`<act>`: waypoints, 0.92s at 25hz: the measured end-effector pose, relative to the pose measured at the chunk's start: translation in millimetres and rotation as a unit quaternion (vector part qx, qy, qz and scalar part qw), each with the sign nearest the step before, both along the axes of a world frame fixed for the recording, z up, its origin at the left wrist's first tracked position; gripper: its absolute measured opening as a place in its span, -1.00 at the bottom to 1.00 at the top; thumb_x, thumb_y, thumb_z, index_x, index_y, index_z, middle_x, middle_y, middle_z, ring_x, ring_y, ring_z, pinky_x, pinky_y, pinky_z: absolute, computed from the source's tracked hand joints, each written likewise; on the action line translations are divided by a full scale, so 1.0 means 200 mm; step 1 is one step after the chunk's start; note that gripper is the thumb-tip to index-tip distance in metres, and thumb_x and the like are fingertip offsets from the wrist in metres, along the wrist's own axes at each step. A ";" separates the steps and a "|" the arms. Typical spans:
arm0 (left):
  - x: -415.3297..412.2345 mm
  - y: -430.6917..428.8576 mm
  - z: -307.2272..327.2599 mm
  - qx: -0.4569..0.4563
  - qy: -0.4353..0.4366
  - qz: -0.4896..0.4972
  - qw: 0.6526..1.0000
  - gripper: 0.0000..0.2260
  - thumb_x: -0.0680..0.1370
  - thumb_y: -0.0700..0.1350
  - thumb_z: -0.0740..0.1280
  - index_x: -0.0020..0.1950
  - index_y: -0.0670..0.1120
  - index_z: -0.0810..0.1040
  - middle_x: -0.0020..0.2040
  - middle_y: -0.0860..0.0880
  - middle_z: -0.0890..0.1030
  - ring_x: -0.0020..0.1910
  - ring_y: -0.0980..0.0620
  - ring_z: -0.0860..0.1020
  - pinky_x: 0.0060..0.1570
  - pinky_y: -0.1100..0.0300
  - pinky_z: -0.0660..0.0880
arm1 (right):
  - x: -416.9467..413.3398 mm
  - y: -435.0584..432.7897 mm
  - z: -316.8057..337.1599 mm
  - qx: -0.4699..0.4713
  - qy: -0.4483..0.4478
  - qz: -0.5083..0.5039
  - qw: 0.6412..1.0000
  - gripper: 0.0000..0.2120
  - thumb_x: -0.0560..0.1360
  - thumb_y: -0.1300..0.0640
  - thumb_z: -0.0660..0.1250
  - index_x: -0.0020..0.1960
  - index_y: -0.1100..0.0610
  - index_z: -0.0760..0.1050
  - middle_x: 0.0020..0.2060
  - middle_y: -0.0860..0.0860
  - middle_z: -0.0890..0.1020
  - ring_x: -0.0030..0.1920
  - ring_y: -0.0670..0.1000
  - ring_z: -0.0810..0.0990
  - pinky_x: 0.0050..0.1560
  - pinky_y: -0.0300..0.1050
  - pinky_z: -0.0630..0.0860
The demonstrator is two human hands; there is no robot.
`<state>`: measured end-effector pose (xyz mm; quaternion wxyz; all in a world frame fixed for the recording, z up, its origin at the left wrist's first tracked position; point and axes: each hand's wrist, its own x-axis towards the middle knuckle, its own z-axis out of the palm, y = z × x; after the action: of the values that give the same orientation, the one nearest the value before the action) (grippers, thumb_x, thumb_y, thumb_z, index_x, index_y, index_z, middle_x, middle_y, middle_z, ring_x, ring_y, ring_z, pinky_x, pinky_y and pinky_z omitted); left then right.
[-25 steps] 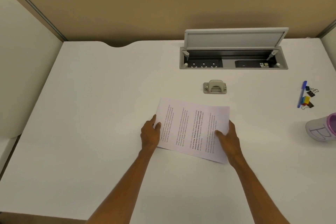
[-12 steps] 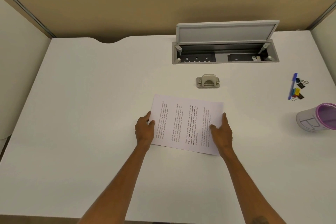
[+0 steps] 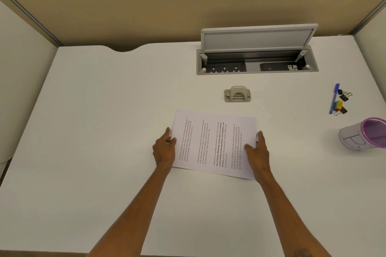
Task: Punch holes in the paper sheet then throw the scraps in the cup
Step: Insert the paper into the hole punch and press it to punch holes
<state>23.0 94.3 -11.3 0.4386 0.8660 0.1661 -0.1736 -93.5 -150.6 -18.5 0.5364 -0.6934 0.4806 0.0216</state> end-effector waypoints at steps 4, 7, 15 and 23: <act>-0.02 -0.02 -0.01 0.006 -0.003 -0.015 1.000 -0.62 0.65 -0.18 0.27 0.48 -0.12 0.44 0.39 -0.13 0.55 0.31 -0.13 0.55 0.36 -0.04 0.46 | 0.00 -0.01 0.00 0.009 -0.003 0.001 1.000 -0.37 0.62 0.25 0.21 0.62 0.03 0.09 0.56 0.05 0.30 0.51 0.12 0.33 0.45 0.02 0.29; -0.02 -0.02 -0.02 0.009 -0.007 -0.018 1.000 -0.62 0.64 -0.21 0.28 0.47 -0.10 0.45 0.38 -0.11 0.56 0.30 -0.10 0.55 0.33 0.00 0.48 | 0.00 -0.01 0.00 0.005 -0.015 -0.005 1.000 -0.42 0.59 0.26 0.24 0.57 0.04 0.22 0.48 0.06 0.42 0.42 0.13 0.44 0.35 -0.05 0.36; -0.02 0.14 -0.04 -0.391 0.165 0.188 0.886 -0.54 0.58 0.21 0.30 0.26 -0.13 0.61 0.17 -0.12 0.69 0.13 -0.09 0.66 0.11 -0.06 0.59 | -0.07 -0.05 -0.05 0.123 -0.046 -0.132 0.983 -0.71 0.54 0.32 0.34 0.24 0.17 0.49 0.19 0.12 0.66 0.14 0.19 0.64 0.20 0.17 0.57; -0.29 -0.15 -0.05 -0.394 0.107 0.197 0.891 -0.65 0.56 -0.02 0.43 0.33 -0.02 0.55 0.18 -0.06 0.70 0.11 -0.06 0.69 -0.03 -0.02 0.66 | -0.09 0.32 -0.03 0.234 -0.103 -0.277 0.926 -0.69 0.54 0.40 0.31 0.25 0.20 0.47 0.15 0.12 0.65 0.13 0.18 0.64 0.22 0.22 0.57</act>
<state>-35.9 65.3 -21.1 0.7488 0.5474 0.2969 -0.2267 -110.6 -85.7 -24.6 0.7147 -0.3856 0.5769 -0.0879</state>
